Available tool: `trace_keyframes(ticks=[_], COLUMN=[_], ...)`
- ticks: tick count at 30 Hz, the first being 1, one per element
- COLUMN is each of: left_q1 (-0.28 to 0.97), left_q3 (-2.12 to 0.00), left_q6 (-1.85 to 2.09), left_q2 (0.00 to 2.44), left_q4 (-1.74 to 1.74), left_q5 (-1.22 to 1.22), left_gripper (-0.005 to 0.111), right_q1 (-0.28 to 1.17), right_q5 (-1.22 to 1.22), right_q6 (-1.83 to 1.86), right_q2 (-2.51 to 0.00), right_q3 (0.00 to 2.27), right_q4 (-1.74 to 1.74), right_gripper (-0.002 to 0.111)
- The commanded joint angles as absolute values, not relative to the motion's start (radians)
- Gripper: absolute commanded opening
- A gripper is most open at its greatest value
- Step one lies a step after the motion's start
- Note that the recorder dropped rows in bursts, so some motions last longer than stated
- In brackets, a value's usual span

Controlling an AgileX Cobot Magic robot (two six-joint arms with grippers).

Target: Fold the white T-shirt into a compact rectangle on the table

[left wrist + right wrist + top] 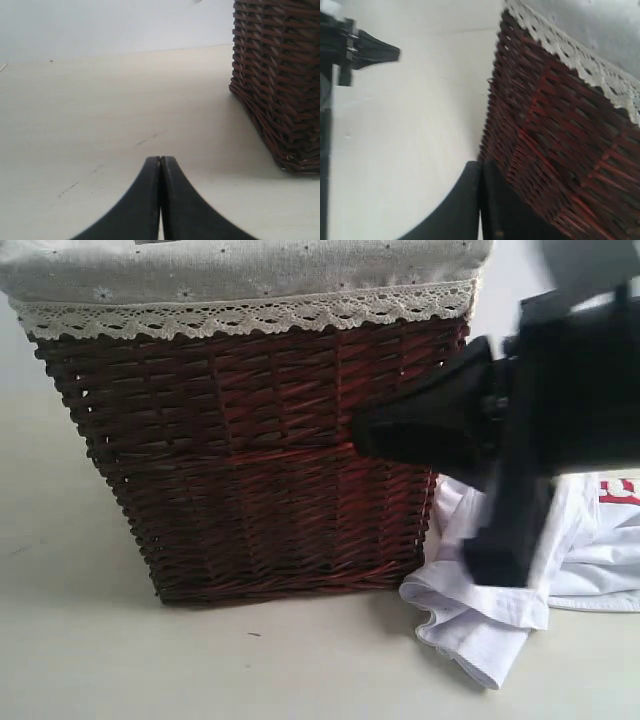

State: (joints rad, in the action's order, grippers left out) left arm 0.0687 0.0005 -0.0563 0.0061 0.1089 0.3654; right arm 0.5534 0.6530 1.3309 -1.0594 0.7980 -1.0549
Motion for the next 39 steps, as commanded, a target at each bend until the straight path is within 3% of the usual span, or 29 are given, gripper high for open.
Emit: trace_keyframes(ticks=[1, 12, 20, 39], left_q1=[0.069, 0.069, 0.069, 0.069], left_q3=[0.0, 0.0, 0.0, 0.0], left_q6=[-0.059, -0.059, -0.059, -0.059], left_q2=[0.0, 0.0, 0.0, 0.0], left_q4=[0.108, 0.108, 0.108, 0.108], left_q5=[0.36, 0.36, 0.36, 0.36], left_gripper=[0.0, 0.0, 0.0, 0.0], right_q1=[0.68, 0.798, 0.808, 0.8], right_q5=[0.294, -0.085, -0.334, -0.38], right_q6=[1.331, 1.364, 1.331, 1.276], right_q2=[-1.252, -1.583, -1.768, -2.038], right_q3=[0.797, 0.876, 0.99, 1.349], right_q4=[-0.992, -0.991, -0.991, -1.022], right_gripper=[0.0, 0.0, 0.0, 0.0])
